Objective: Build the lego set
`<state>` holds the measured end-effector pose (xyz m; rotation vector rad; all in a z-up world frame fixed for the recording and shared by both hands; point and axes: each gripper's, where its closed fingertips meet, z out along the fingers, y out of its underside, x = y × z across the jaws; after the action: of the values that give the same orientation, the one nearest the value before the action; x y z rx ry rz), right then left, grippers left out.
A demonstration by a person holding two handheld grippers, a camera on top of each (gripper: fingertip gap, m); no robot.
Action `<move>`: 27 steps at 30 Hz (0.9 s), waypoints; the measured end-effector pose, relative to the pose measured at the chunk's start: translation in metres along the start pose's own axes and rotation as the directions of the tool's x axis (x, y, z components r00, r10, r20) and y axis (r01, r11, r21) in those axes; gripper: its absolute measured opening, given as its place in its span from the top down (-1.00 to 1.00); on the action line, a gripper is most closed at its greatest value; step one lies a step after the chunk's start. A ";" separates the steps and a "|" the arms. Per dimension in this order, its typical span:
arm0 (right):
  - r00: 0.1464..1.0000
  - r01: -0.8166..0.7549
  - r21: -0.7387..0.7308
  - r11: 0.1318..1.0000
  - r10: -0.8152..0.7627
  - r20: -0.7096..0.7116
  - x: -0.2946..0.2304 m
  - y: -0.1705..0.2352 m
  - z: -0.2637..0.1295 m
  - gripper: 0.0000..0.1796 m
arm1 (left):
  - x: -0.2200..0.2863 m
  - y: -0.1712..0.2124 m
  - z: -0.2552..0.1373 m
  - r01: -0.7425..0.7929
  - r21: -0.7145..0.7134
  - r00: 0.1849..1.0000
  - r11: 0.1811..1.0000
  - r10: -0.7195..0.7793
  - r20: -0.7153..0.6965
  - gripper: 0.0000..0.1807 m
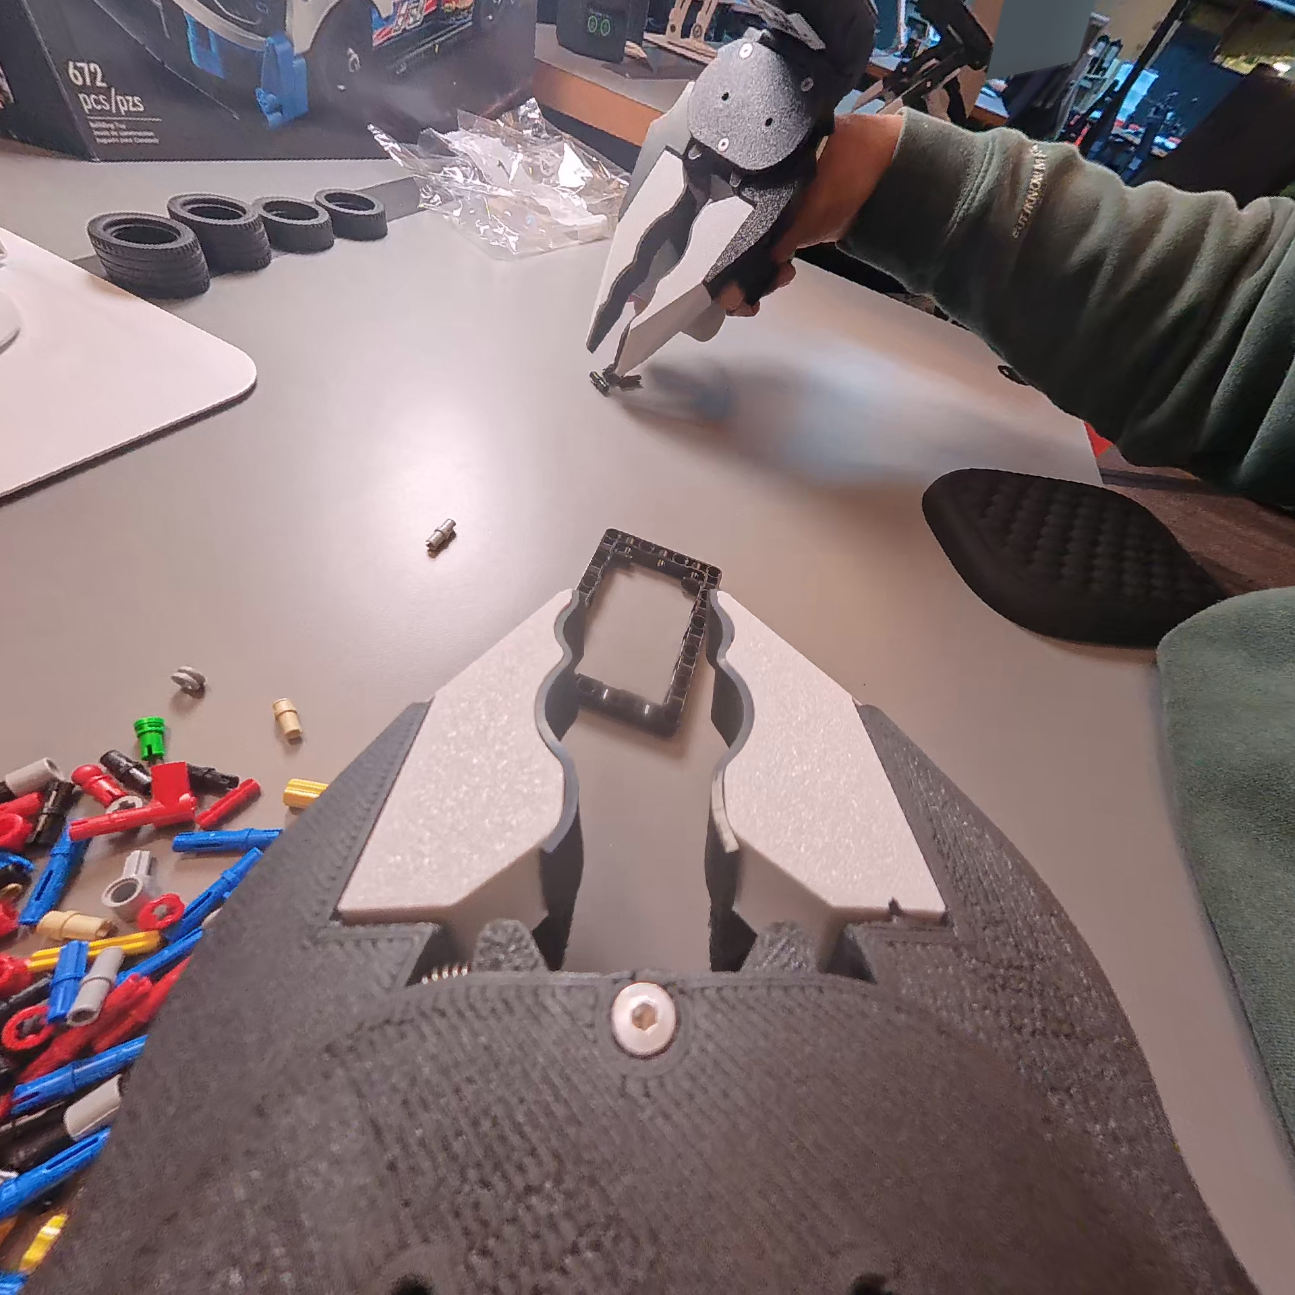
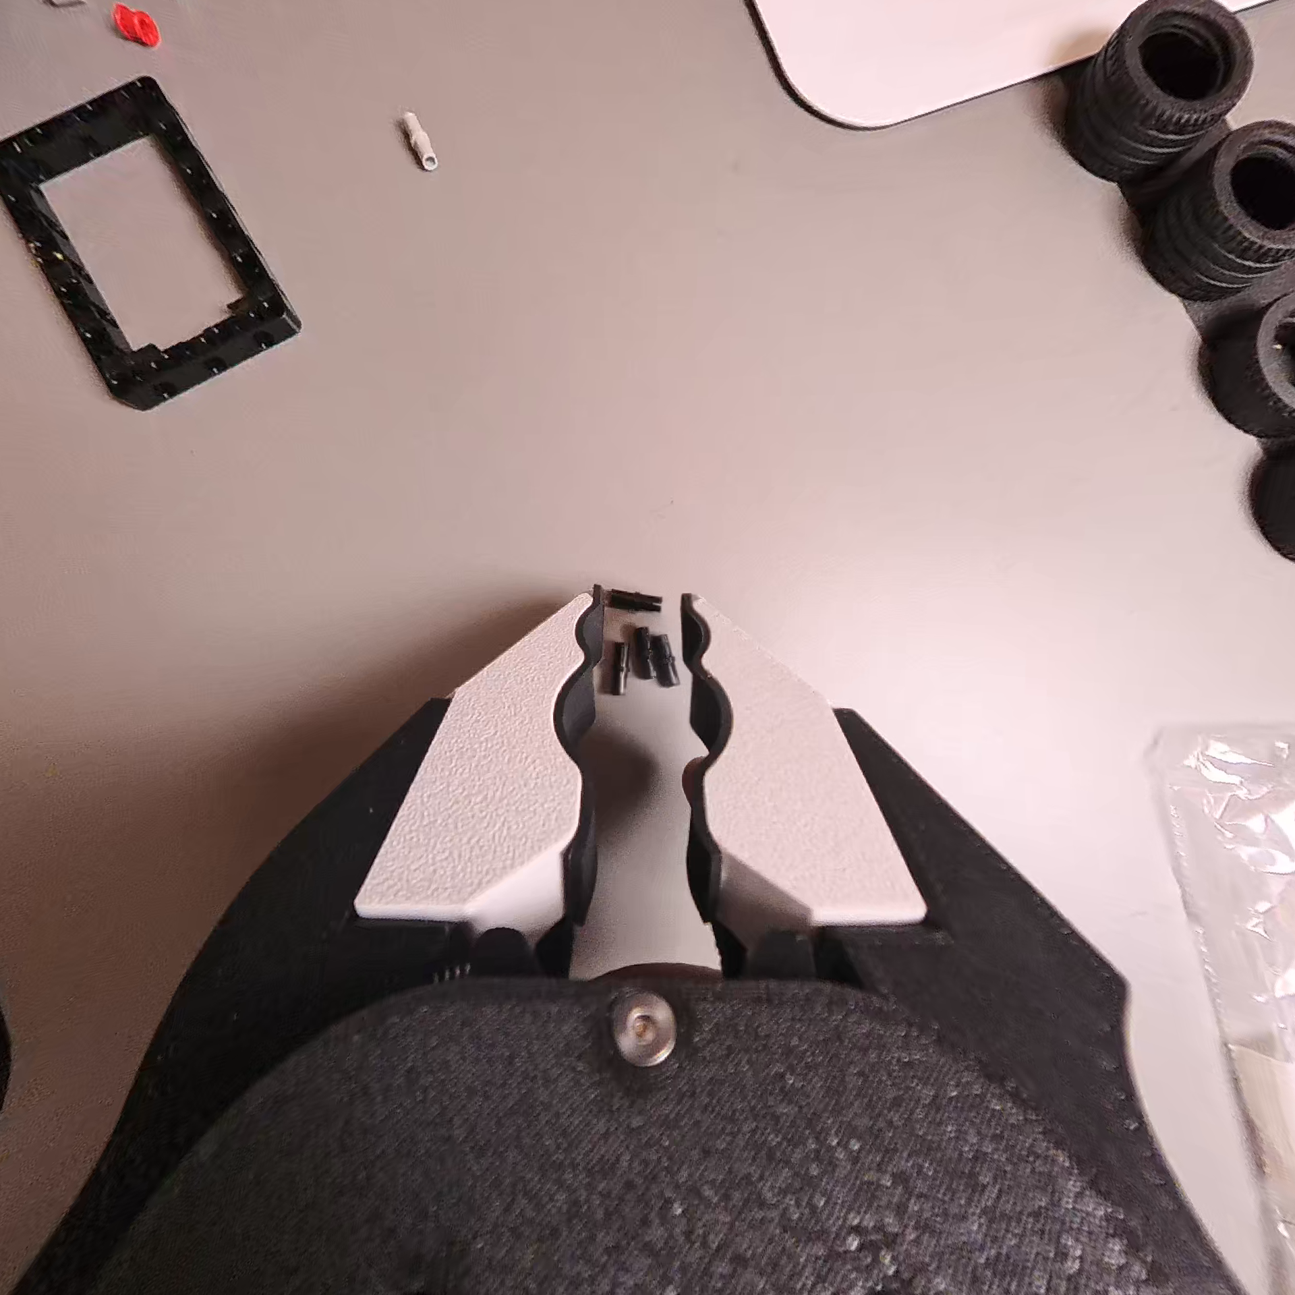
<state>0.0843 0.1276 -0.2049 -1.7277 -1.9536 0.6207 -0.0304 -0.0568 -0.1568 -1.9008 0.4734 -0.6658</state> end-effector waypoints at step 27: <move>0.999 -0.023 0.164 0.986 0.027 -0.020 -0.015 -0.039 0.000 0.91 | -0.002 0.000 0.000 -0.065 -0.006 0.997 0.998 0.065 0.050 0.66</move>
<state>0.0552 0.1088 -0.1820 -1.6532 -1.8140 0.7467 -0.0324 -0.0555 -0.1574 -1.8936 0.5030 -0.5737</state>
